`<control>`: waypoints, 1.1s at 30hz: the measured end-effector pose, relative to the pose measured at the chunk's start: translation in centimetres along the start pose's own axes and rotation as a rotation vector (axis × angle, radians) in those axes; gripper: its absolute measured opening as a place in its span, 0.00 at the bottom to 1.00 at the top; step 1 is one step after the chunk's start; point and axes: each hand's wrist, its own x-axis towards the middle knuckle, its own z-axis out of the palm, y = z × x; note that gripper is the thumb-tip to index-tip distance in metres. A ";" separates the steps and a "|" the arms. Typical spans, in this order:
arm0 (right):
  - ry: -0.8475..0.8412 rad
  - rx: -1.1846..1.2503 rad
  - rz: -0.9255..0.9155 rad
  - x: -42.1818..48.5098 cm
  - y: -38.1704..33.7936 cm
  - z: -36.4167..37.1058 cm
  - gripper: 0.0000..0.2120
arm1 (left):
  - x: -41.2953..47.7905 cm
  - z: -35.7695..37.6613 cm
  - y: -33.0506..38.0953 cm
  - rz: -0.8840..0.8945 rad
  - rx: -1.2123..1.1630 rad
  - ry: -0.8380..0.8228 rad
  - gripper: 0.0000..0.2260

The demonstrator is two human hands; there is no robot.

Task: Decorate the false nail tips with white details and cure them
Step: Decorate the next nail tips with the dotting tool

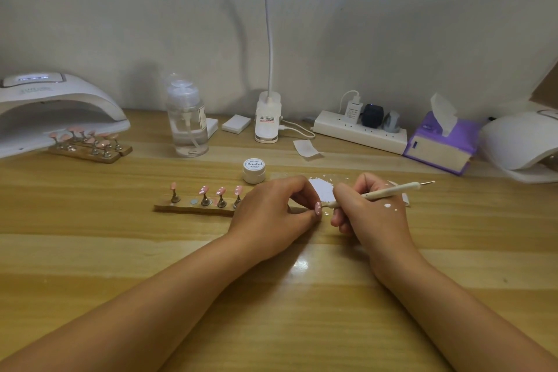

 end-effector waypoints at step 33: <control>0.116 -0.130 -0.088 1.5 0.8 -1.2 0.10 | 0.1 0.1 -0.2 -0.006 -0.006 0.002 0.03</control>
